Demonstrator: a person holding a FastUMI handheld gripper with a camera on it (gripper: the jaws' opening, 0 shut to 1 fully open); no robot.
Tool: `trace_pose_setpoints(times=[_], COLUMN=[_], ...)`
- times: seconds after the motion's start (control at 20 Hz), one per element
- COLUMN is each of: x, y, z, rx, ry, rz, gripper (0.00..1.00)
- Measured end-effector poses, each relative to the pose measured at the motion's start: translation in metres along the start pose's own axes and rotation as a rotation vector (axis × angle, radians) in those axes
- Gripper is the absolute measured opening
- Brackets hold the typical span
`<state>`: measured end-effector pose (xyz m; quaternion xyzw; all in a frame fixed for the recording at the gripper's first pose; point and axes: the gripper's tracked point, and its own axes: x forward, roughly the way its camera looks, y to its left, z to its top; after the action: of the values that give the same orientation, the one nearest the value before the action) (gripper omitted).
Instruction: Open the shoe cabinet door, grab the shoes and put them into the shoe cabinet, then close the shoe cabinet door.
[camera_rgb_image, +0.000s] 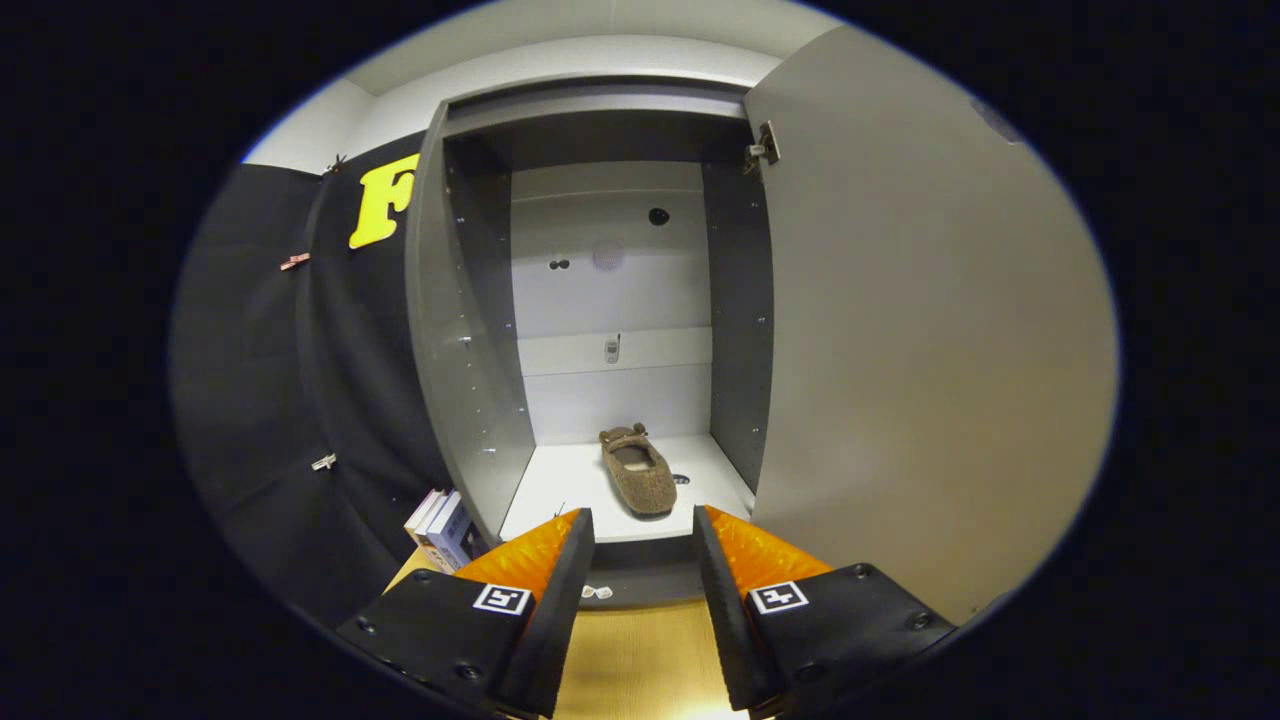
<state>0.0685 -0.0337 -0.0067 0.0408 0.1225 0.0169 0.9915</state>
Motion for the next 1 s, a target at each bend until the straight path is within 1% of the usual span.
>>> trace_pose_setpoints(times=[0.3, 0.5, 0.75, 1.0], x=[-0.068, -0.098, -0.135, -0.176], y=[-0.029, -0.051, -0.097, -0.151], z=[-0.009, -0.010, -0.013, -0.009], rx=[0.002, 0.015, 0.066, 0.078], ry=[-0.020, -0.050, -0.075, -0.115], rz=[-0.018, -0.065, -0.197, -0.340], gripper=[0.64, 0.64, 0.64, 0.64])
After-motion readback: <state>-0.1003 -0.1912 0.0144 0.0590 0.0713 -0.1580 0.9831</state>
